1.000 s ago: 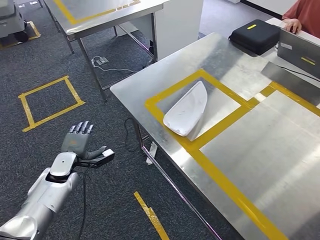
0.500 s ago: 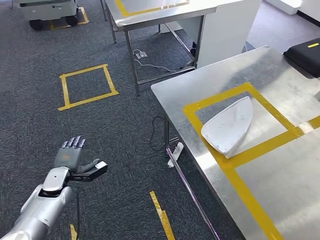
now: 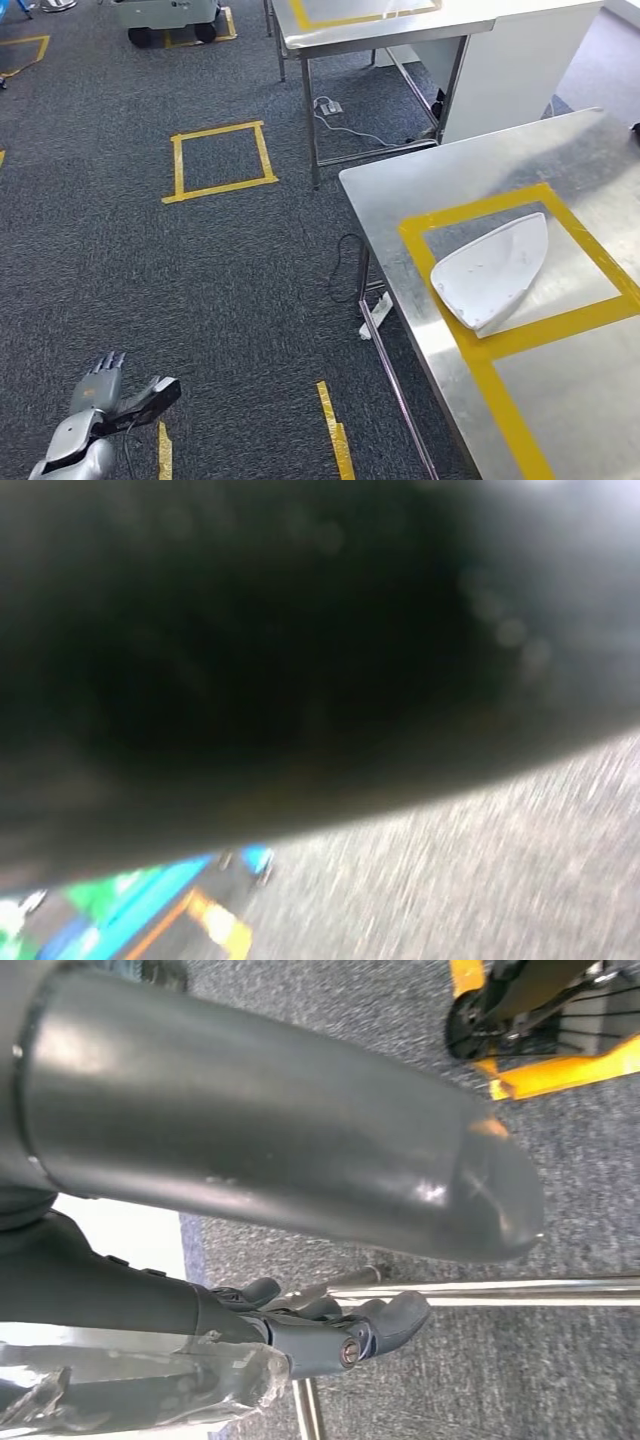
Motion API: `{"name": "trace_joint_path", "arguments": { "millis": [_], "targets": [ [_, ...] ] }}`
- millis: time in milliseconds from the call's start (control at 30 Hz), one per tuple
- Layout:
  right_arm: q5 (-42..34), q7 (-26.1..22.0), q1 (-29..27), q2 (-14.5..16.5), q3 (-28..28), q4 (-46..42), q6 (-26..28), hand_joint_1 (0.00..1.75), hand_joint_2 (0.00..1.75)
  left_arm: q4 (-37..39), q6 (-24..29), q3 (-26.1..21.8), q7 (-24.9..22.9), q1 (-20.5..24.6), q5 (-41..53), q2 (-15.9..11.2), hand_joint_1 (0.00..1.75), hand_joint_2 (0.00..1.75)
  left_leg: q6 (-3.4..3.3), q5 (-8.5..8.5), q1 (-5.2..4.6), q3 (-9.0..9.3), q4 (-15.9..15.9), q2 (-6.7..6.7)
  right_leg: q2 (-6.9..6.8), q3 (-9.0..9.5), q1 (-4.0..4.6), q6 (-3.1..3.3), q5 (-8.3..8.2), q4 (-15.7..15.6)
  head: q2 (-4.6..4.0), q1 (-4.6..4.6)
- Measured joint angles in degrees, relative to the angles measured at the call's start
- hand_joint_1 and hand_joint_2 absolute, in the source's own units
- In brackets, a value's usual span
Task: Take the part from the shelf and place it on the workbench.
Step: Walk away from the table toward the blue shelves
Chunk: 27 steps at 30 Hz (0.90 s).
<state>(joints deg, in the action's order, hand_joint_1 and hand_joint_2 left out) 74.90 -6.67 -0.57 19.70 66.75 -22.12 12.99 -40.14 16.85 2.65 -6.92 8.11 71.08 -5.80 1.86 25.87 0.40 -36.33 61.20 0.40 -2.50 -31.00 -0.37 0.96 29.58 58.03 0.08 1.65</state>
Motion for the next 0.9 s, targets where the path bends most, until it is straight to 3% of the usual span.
{"name": "trace_joint_path", "arguments": {
  "millis": [67, 200, 567, 700, 833, 900],
  "targets": [
    [-0.7, -0.1, 0.0, 0.1, -0.2, -0.1, -0.1, 0.00, 0.00, 1.9, 0.4, -2.1, 0.5, -1.0, -0.7, 0.3, 0.00, 0.00, -0.27, -0.50, -0.24, 2.24, -3.8, 0.63, -0.26, 0.12, 0.27, -0.25, 0.43, 0.2, 0.00, -0.05],
    [-1.2, -0.1, 0.0, 0.2, -0.3, -0.3, -0.2, 0.00, 0.00, 4.1, 0.7, -4.4, 0.9, -2.3, -1.1, 0.7, 0.00, 0.00, -0.34, -0.29, -0.44, 2.59, -4.1, 0.48, -0.36, -0.03, 0.29, 0.39, 0.76, 0.1, 0.01, -0.10],
    [-5.0, 0.9, -0.5, 0.2, -2.5, -0.4, 0.7, 0.00, 0.00, 10.5, 2.2, -11.7, 2.0, -5.5, -3.2, 2.4, 0.00, 0.00, -1.14, 0.15, -0.60, 2.75, -4.0, 0.41, -0.33, 1.09, 0.13, -0.92, 0.46, -0.9, 0.01, -0.08],
    [-6.6, 1.0, -0.7, 0.2, -3.7, -0.4, 1.1, 0.00, 0.00, 12.6, 2.8, -14.4, 3.3, -6.7, -3.8, 3.0, 0.00, 0.00, -1.21, 0.20, -0.61, 2.78, -4.0, 0.41, -0.34, 1.12, 0.08, -1.09, 0.46, -1.0, 0.00, -0.08],
    [-8.0, 0.9, -0.9, 0.6, -5.0, -0.5, 1.6, 0.00, 0.00, 14.1, 3.0, -16.7, 4.6, -7.6, -4.4, 3.4, 0.00, 0.00, -2.74, -0.20, -0.54, 3.65, -5.4, 0.24, -0.27, 1.68, -0.13, -2.21, 0.30, -1.7, -0.01, -0.09],
    [-8.5, 1.0, -1.0, 0.7, -5.6, -0.5, 1.7, 0.00, 0.00, 14.6, 3.0, -17.6, 5.0, -7.7, -4.5, 3.8, 0.00, 0.00, -3.16, -0.94, -0.19, 4.67, -7.0, -0.03, 1.06, 0.41, -0.17, -2.36, 2.20, 1.3, -0.01, -0.33]
  ]
}}
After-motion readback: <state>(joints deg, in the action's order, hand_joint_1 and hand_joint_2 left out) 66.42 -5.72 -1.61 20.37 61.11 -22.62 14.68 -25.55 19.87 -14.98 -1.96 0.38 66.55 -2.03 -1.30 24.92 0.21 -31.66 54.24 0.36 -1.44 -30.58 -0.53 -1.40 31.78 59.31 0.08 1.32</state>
